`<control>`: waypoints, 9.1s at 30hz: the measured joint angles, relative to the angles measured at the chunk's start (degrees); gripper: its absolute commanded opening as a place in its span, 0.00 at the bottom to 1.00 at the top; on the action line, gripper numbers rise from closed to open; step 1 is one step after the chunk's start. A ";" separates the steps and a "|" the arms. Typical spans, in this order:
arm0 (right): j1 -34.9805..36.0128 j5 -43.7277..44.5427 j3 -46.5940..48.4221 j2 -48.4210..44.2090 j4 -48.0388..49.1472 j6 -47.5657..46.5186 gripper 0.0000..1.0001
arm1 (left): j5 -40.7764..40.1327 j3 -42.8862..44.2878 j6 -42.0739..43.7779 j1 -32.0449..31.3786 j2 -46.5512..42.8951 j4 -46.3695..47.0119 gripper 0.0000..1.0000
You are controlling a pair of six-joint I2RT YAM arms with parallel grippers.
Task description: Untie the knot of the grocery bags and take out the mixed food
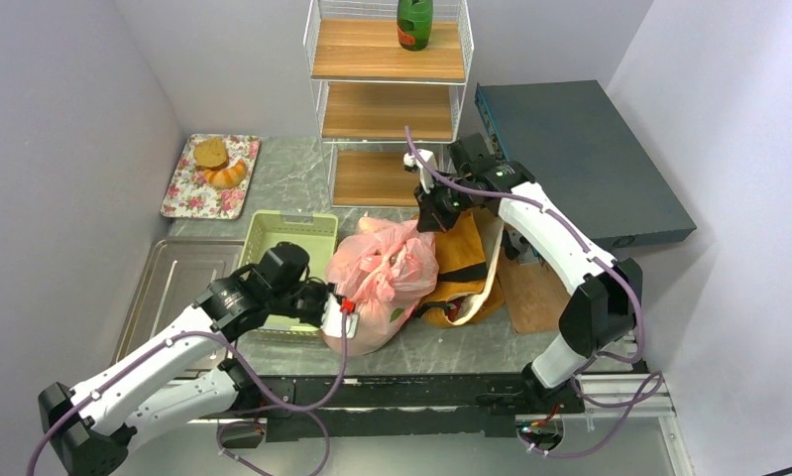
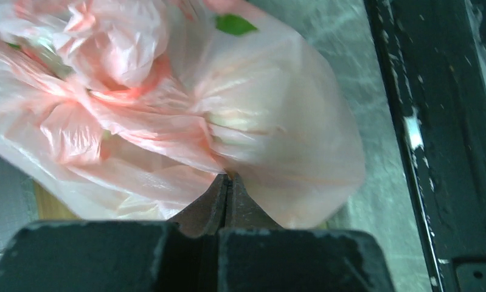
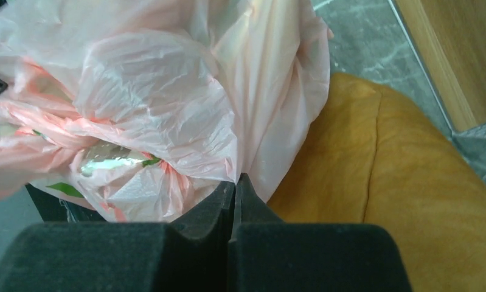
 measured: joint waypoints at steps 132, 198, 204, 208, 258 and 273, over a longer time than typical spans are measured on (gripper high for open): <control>-2.36 -6.14 11.26 -1.75 16.39 -12.96 0.00 | -0.70 5.88 3.98 -4.57 6.45 -6.14 0.43; -7.28 -24.37 -15.74 -8.33 44.76 51.56 0.00 | 1.77 14.14 3.91 7.80 27.67 14.75 0.00; -7.30 -24.33 -15.08 -6.99 44.06 49.70 0.00 | 11.41 24.57 -4.92 7.02 19.47 9.64 0.00; -7.45 -24.33 -14.97 -6.01 44.04 49.46 0.00 | 15.76 31.12 -10.86 7.04 17.99 7.43 0.00; 1.99 -26.56 -9.42 -10.03 34.71 36.89 0.00 | 2.64 16.63 -0.61 -0.61 17.07 -3.63 0.75; 2.08 -24.85 -10.19 -10.14 35.04 37.20 0.00 | 1.03 10.91 -3.37 -1.51 26.91 1.99 0.99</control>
